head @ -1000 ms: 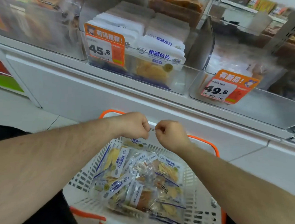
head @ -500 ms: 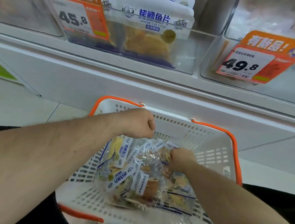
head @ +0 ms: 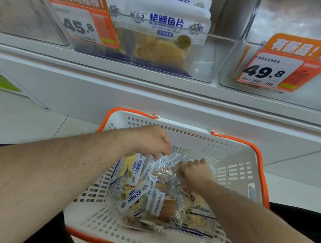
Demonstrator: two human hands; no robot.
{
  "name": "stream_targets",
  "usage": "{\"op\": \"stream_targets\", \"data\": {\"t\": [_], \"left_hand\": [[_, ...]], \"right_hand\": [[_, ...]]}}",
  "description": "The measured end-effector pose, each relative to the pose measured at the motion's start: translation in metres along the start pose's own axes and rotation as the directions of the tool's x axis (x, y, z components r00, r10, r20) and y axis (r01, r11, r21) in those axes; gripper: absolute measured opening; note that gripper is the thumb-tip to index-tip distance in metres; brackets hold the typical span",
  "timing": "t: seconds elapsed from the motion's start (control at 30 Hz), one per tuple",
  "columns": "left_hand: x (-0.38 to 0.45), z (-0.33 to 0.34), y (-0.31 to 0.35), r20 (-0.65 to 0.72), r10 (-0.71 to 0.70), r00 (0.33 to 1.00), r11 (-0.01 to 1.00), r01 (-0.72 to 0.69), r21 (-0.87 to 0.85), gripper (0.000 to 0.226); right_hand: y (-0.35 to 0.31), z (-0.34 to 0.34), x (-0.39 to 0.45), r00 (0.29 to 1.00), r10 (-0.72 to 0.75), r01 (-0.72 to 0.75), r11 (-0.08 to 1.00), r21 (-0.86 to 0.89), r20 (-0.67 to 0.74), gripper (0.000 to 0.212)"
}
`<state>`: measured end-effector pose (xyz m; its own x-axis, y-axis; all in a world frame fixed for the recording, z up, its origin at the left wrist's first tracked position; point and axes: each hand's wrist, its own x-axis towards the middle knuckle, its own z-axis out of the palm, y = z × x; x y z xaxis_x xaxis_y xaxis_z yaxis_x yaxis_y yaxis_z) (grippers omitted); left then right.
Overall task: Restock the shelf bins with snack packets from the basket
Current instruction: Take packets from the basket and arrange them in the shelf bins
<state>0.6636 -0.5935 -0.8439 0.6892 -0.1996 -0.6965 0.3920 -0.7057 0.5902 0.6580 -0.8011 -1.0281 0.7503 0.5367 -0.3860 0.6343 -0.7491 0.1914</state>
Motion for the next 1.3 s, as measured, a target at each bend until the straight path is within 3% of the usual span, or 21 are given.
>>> {"op": "stream_targets", "data": {"t": [0.07,0.13,0.2,0.33,0.47,0.57,0.63,0.77,0.9,0.93,1.03,1.1,1.17,1.3], "left_hand": [[-0.004,0.0,-0.001,0.005,-0.043,0.999,0.993,0.044,-0.114,0.015],[-0.008,-0.001,-0.002,-0.013,-0.08,0.997,0.969,0.075,-0.237,0.02],[-0.013,-0.002,-0.001,-0.021,-0.117,0.993,0.93,0.102,-0.352,0.025],[-0.021,-0.005,0.001,-0.024,-0.182,0.983,0.848,0.145,-0.51,0.026],[-0.027,-0.005,0.001,-0.065,-0.206,0.976,0.76,0.118,-0.639,0.032],[-0.031,-0.004,0.002,-0.162,-0.195,0.967,0.707,0.024,-0.706,0.012],[-0.036,-0.006,0.004,-0.221,-0.199,0.955,0.687,-0.025,-0.726,0.009],[-0.045,-0.024,0.006,-0.391,-0.136,0.91,0.708,-0.186,-0.681,0.014],[-0.056,-0.04,0.009,-0.477,0.047,0.878,0.751,-0.346,-0.562,0.022],[-0.058,-0.043,0.01,-0.483,0.075,0.872,0.754,-0.367,-0.545,0.023],[-0.069,-0.046,0.017,-0.487,0.146,0.861,0.762,-0.412,-0.5,0.027],[-0.074,-0.049,0.021,-0.49,0.212,0.845,0.747,-0.464,-0.476,0.03],[-0.081,-0.052,0.024,-0.498,0.265,0.826,0.719,-0.514,-0.469,0.03],[-0.088,-0.059,0.027,-0.538,0.296,0.789,0.675,-0.571,-0.467,0.03]], "right_hand": [[0.003,-0.027,-0.007,0.995,-0.011,0.012,1.0,0.014,-0.103,0.018],[0.005,-0.05,-0.012,0.976,-0.017,0.027,0.999,0.044,-0.218,0.031],[0.005,-0.075,-0.015,0.935,-0.015,0.046,0.996,0.08,-0.355,0.031],[-0.005,-0.127,-0.023,0.775,-0.085,0.137,0.99,0.035,-0.626,0.019],[-0.019,-0.16,-0.034,0.576,-0.19,0.215,0.974,-0.077,-0.795,0.011],[-0.027,-0.178,-0.042,0.495,-0.223,0.231,0.966,-0.12,-0.84,0.013],[-0.031,-0.187,-0.047,0.513,-0.203,0.201,0.973,-0.113,-0.834,0.012],[-0.027,-0.215,-0.063,0.621,-0.108,0.123,0.992,-0.039,-0.776,0.025],[0.0,-0.265,-0.073,0.541,0.056,0.053,0.994,0.1,-0.839,0.027],[0.005,-0.278,-0.074,0.549,0.109,0.019,0.99,0.143,-0.829,0.031],[0.017,-0.311,-0.077,0.744,0.283,-0.132,0.95,0.282,-0.605,0.058],[0.024,-0.326,-0.078,0.822,0.352,-0.161,0.897,0.411,-0.447,0.068],[0.027,-0.337,-0.078,0.854,0.374,-0.141,0.835,0.531,-0.361,0.061],[0.026,-0.352,-0.081,0.897,0.309,-0.089,0.826,0.557,-0.315,0.014]]}}
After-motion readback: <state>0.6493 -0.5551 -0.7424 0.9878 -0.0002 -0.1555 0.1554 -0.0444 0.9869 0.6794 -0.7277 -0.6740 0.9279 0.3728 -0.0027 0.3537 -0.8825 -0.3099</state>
